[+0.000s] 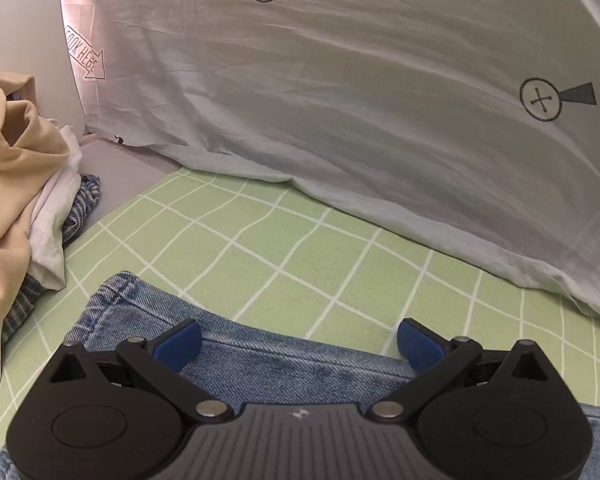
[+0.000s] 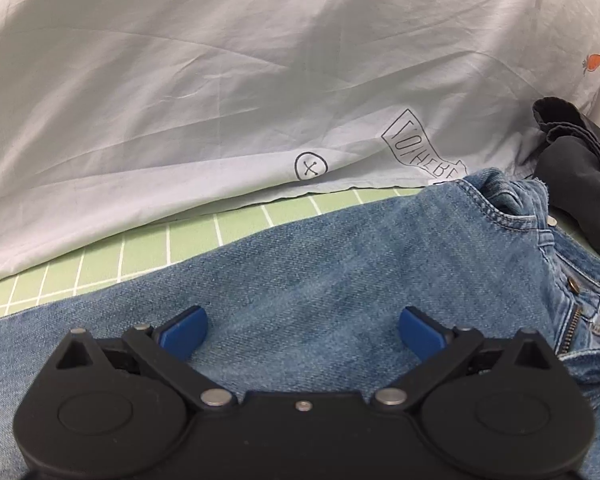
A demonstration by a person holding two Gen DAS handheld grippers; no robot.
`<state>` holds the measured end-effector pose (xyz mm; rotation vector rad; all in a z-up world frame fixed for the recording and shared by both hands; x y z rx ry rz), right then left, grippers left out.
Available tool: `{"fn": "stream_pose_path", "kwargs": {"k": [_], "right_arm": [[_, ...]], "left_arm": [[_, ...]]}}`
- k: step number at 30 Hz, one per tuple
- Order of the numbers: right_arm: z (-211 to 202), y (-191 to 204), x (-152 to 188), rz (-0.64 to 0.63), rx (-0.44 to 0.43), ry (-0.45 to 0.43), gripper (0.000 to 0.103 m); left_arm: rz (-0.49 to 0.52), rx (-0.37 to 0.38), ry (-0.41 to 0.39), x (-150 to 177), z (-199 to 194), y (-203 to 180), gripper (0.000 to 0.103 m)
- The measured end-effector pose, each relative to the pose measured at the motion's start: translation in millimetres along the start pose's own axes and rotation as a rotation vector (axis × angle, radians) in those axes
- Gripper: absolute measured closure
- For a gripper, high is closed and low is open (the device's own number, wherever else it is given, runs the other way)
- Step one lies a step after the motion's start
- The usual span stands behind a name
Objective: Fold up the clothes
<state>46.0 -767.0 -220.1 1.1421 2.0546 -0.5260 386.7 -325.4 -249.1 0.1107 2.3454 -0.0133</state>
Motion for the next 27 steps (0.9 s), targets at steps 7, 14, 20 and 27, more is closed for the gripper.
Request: {"fn": "stream_pose_path", "kwargs": {"k": [7, 14, 20, 27], "right_arm": [[-42, -12, 27, -0.041, -0.036, 0.044, 0.000], [-126, -39, 66, -0.110, -0.048, 0.031, 0.000], [-184, -65, 88, 0.009, -0.058, 0.012, 0.003], [-236, -71, 111, 0.036, -0.095, -0.029, 0.024]], "left_arm": [[-0.040, 0.053, 0.073, 27, -52, 10, 0.001], [-0.002, 0.114, 0.020, 58, -147, 36, 0.001], [0.054, 0.214, 0.013, 93, -213, 20, 0.001], [0.135, 0.331, 0.044, 146, -263, -18, 0.001]]}}
Point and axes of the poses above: each gripper's, at about its wrist camera, not at the fingertips, and z roughly the way its jaws point, y to its left, x to its underside, the point moved 6 cm from there along z, roughly the way its jaws point, and after that the axes turned 2 degrees about -y, right-handed, at the moved point
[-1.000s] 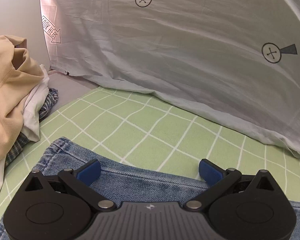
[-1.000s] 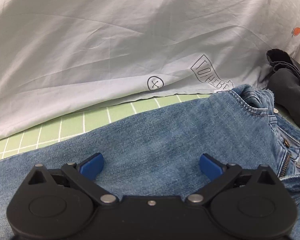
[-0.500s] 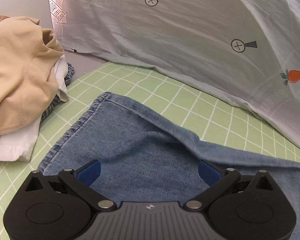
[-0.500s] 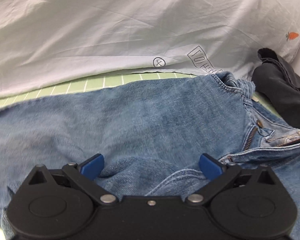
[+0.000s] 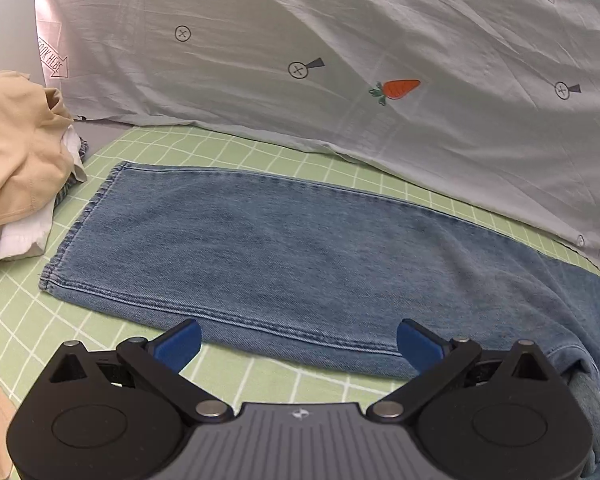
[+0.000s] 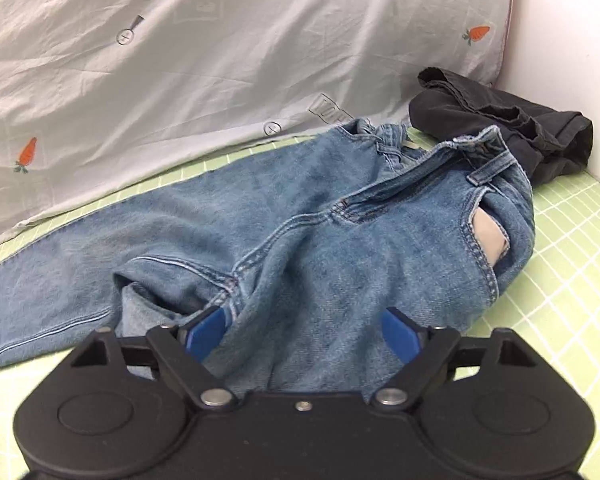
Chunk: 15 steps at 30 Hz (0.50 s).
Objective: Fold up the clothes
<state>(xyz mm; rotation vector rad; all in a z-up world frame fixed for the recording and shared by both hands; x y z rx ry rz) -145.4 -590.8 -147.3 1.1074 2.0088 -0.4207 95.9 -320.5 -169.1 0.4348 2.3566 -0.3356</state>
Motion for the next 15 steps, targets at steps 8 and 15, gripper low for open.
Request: {"fn": "stream_pose_path", "kwargs": {"k": [8, 15], "right_arm": [[-29, 51, 10, -0.182, -0.083, -0.077, 0.063], [-19, 103, 43, -0.373, -0.214, -0.016, 0.065]], "left_arm": [[0.057, 0.066, 0.026, 40, -39, -17, 0.001], [0.081, 0.055, 0.035, 61, -61, -7, 0.001]]}}
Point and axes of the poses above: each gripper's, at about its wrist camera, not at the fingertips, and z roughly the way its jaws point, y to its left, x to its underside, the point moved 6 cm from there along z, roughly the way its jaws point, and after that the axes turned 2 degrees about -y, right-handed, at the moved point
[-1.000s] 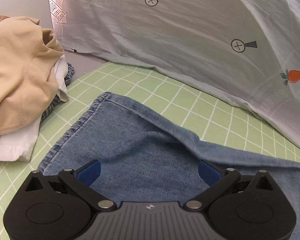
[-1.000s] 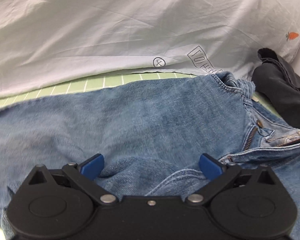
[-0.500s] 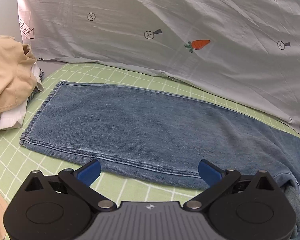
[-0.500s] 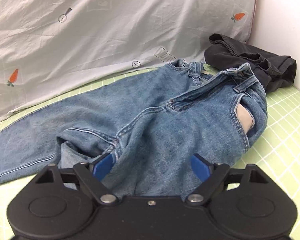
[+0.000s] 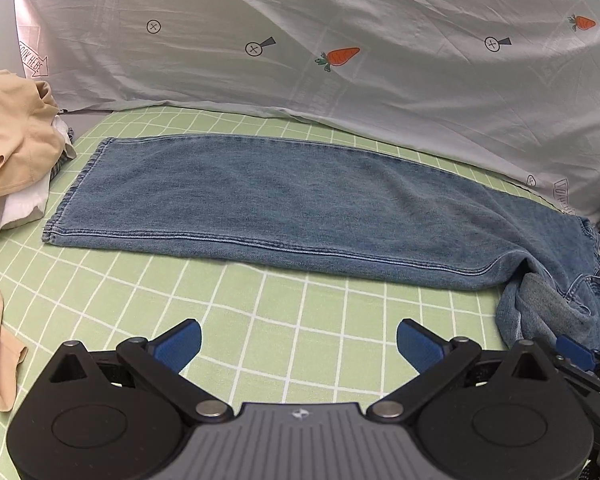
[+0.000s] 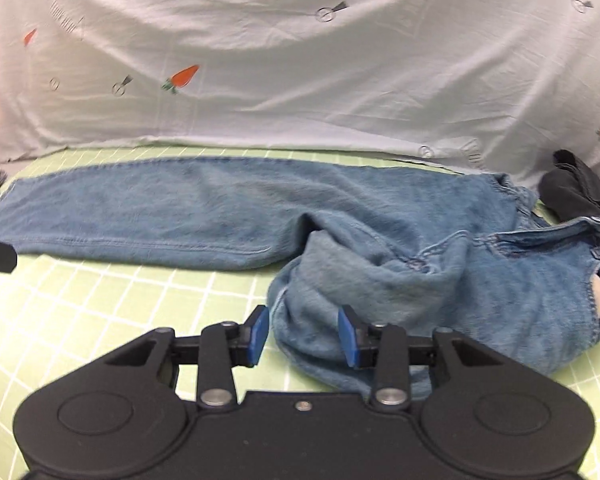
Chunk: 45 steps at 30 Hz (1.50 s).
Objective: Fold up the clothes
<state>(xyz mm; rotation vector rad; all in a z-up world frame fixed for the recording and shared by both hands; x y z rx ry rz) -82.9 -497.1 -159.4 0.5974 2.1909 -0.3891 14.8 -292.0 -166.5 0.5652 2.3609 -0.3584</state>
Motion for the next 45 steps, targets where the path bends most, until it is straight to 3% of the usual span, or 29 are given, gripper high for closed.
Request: {"fn": "stream_pose_path", "kwargs": {"k": [5, 7, 8, 9, 11, 16, 18, 20, 21, 23, 25, 27, 29, 32, 35, 38, 45], "right_arm": [[33, 22, 7, -0.162, 0.015, 0.049, 0.066], [38, 20, 7, -0.199, 0.032, 0.055, 0.077], [39, 18, 6, -0.212, 0.039, 0.057, 0.090], [38, 12, 4, -0.196, 0.029, 0.056, 0.094], [24, -9, -7, -0.106, 0.016, 0.022, 0.098], [-54, -101, -61, 0.022, 0.234, -0.223, 0.099], [-69, -147, -66, 0.079, 0.293, -0.257, 0.098], [-62, -183, -57, 0.078, 0.373, -0.236, 0.098], [-49, -197, -45, 0.050, 0.413, -0.186, 0.097], [-16, -217, -13, 0.024, 0.399, -0.002, 0.095], [-7, -226, 9, 0.070, 0.375, 0.076, 0.088], [-17, -217, 14, 0.052, 0.396, 0.029, 0.063], [-30, -200, 11, -0.019, 0.424, -0.030, 0.055], [-48, -170, 3, -0.116, 0.414, -0.133, 0.055], [-53, -127, -2, -0.268, 0.297, -0.225, 0.058], [-45, -93, 4, -0.323, 0.194, -0.219, 0.070], [-38, -35, 19, -0.387, 0.039, -0.205, 0.078]], "left_arm": [[-0.007, -0.022, -0.029, 2, -15, 6, 0.001], [-0.025, -0.032, -0.037, 4, -20, 10, 0.001], [-0.037, -0.037, -0.040, 5, -22, 11, 0.001], [-0.049, -0.041, -0.040, 6, -23, 13, 0.001], [-0.073, -0.051, -0.040, 9, -26, 13, 0.001], [-0.123, -0.065, -0.040, 19, -34, 7, 0.001], [-0.134, -0.059, -0.029, 25, -34, -1, 0.001], [-0.136, -0.057, -0.016, 32, -34, -10, 0.001], [-0.138, -0.056, -0.014, 36, -34, -14, 0.001], [-0.147, -0.058, -0.008, 42, -32, -21, 0.001], [-0.160, -0.061, 0.000, 48, -29, -27, 0.001], [-0.176, -0.064, 0.009, 50, -21, -31, 0.001], [-0.202, -0.069, 0.027, 50, -9, -33, 0.001], [-0.222, -0.079, 0.033, 44, 4, -36, 0.001], [-0.192, -0.090, 0.034, 36, 11, -40, 0.001], [-0.136, -0.083, 0.049, 35, 14, -44, 0.001], [-0.045, -0.080, 0.056, 34, 7, -40, 0.001]]}}
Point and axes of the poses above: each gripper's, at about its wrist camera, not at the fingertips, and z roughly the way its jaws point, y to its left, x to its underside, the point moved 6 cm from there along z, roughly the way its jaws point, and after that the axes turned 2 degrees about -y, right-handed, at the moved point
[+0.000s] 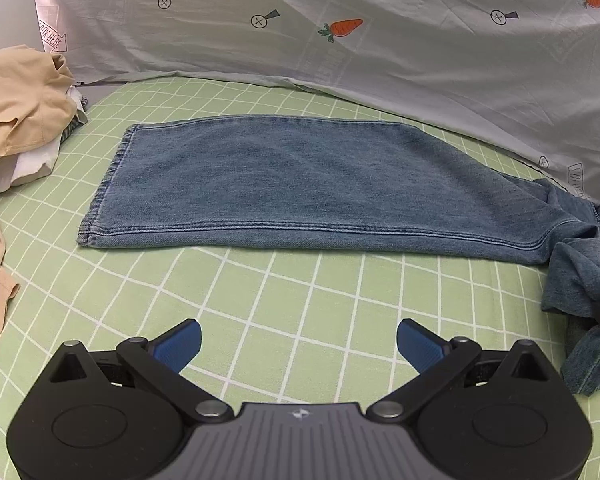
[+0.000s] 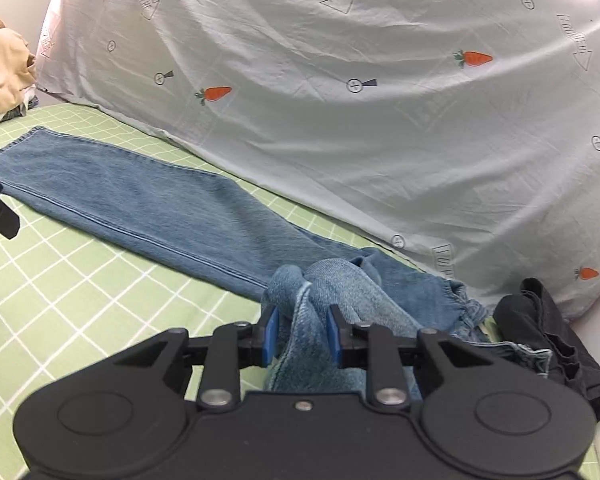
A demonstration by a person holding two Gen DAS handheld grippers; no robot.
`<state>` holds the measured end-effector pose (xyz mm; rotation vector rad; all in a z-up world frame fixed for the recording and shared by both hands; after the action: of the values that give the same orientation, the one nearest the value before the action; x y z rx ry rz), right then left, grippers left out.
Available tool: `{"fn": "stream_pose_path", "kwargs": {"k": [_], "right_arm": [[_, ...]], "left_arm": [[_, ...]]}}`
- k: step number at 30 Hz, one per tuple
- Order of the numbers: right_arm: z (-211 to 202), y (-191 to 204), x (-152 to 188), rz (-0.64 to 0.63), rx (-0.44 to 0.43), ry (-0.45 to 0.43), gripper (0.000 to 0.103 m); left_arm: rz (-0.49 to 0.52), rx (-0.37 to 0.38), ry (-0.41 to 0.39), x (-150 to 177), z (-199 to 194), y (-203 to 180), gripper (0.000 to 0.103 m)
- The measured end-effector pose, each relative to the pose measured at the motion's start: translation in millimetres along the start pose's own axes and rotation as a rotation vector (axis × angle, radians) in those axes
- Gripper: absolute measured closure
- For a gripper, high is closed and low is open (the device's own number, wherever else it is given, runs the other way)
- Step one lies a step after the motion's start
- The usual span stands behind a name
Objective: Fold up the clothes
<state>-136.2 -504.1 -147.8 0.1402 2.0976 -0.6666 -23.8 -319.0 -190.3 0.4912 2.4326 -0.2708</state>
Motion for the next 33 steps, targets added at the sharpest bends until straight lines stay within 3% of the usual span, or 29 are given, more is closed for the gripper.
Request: {"fn": "stream_pose_path", "kwargs": {"k": [5, 7, 8, 11, 14, 17, 19, 20, 21, 23, 28, 33], "right_arm": [[-2, 38, -5, -0.035, -0.092, -0.019, 0.076], [-8, 50, -7, -0.066, -0.111, -0.033, 0.069], [-10, 56, -7, -0.081, -0.117, -0.035, 0.061], [4, 62, -7, -0.133, -0.049, -0.015, 0.035], [28, 60, -5, -0.183, 0.019, 0.036, 0.026], [44, 53, 3, -0.184, 0.020, 0.108, 0.023], [53, 48, 9, -0.179, 0.014, 0.156, 0.028], [57, 45, 12, -0.177, 0.011, 0.179, 0.045], [62, 43, 15, -0.175, 0.008, 0.203, 0.071], [58, 29, 17, -0.097, -0.027, 0.218, 0.086], [15, -37, -21, 0.075, 0.013, 0.109, 0.092], [-18, -149, -68, 0.187, 0.236, -0.052, 0.092]], "left_arm": [[-0.025, -0.021, -0.001, -2, -3, 21, 0.001], [-0.041, -0.028, 0.011, 0, -2, 29, 0.001], [-0.050, -0.031, 0.020, 1, -1, 32, 0.001], [-0.063, -0.034, 0.026, 2, -2, 39, 0.001], [-0.060, -0.035, -0.004, -5, -8, 42, 0.001], [-0.060, -0.030, -0.028, -10, -14, 39, 0.001], [-0.056, -0.026, -0.035, -10, -17, 36, 0.001], [-0.054, -0.023, -0.039, -10, -19, 34, 0.001], [-0.052, -0.021, -0.043, -9, -21, 33, 0.001], [-0.046, -0.017, -0.050, -7, -25, 31, 0.001], [-0.066, -0.012, -0.054, -3, -28, 28, 0.001], [-0.094, -0.001, -0.033, 0, -19, 23, 0.001]]}}
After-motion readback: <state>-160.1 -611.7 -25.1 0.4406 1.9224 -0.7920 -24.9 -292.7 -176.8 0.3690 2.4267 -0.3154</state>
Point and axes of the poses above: each gripper's, at about its wrist camera, not at the fingertips, and z roughly the way its jaws point, y to its left, x to its underside, the point moved 6 cm from there along z, roughly the way its jaws point, and after that the axes turned 2 degrees about -y, right-handed, at the moved point
